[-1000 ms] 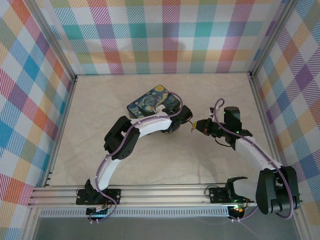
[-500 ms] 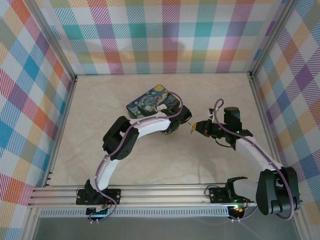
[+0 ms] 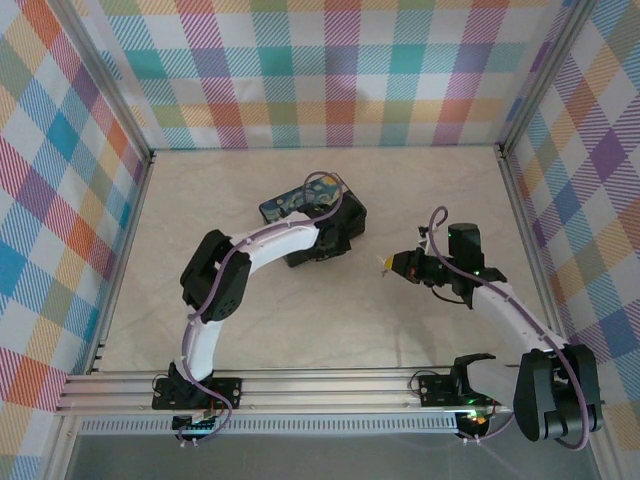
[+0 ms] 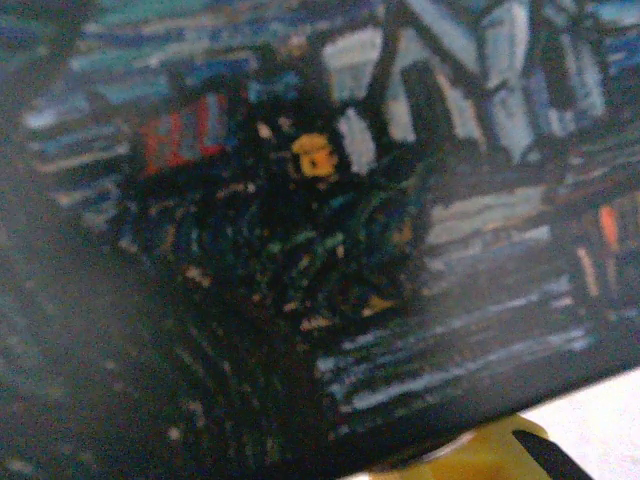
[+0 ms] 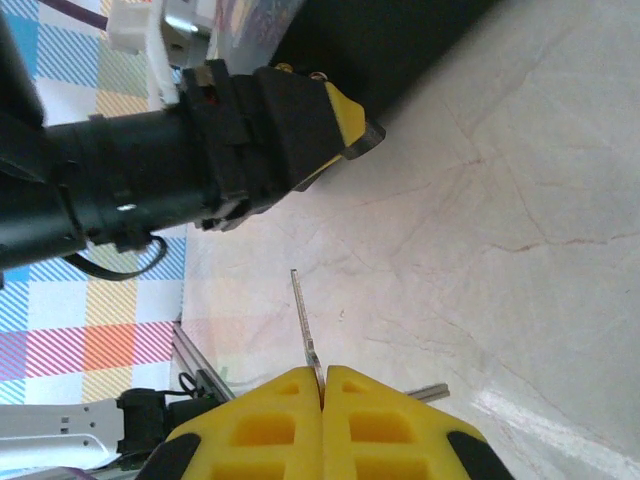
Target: Unlock a padlock with a key
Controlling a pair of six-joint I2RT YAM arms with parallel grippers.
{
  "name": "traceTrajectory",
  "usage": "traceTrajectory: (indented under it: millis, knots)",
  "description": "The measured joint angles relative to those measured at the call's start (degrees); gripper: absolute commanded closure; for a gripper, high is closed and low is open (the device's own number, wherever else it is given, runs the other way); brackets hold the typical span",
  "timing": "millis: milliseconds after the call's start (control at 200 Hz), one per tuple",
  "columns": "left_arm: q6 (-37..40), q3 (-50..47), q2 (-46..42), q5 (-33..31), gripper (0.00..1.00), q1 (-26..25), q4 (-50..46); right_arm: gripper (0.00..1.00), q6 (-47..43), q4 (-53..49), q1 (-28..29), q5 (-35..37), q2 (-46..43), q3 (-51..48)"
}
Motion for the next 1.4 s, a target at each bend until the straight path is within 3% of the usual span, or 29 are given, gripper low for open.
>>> traceTrajectory:
  millis: [255, 445, 595, 695, 885, 1065, 1400]
  knots:
    - [2.43, 0.79, -3.45, 15.8, 0.97, 4.59, -2.71, 0.99, 5.18, 8.35, 6.69, 0.66, 0.0, -4.42]
    - [-0.17, 0.85, -6.6, 26.16, 0.97, 7.52, -2.49, 0.98, 6.34, 12.55, 9.49, 1.92, -0.61, -4.63]
    - [0.2, 4.13, -7.93, 27.23, 0.82, 8.13, -5.01, 0.98, 5.53, 10.99, 9.49, 4.15, -1.27, -2.64]
    - [0.55, 4.37, -8.98, 24.94, 0.57, 7.39, -5.66, 0.98, 3.96, 6.71, 8.96, 7.19, -2.05, -0.09]
    - [-3.26, 1.73, -8.15, 15.96, 0.37, 1.03, -3.8, 0.98, 1.14, -0.85, 4.48, 11.21, -2.36, 3.3]
    - [-6.88, 1.57, -1.73, 5.73, 0.28, -2.91, -1.57, 0.98, -0.04, -5.57, 2.84, 13.49, -2.6, 4.15]
    - [-9.03, 6.93, 8.9, -8.68, 0.29, -3.17, 0.52, 0.98, -0.07, -6.58, 2.8, 12.44, -2.54, 4.15]
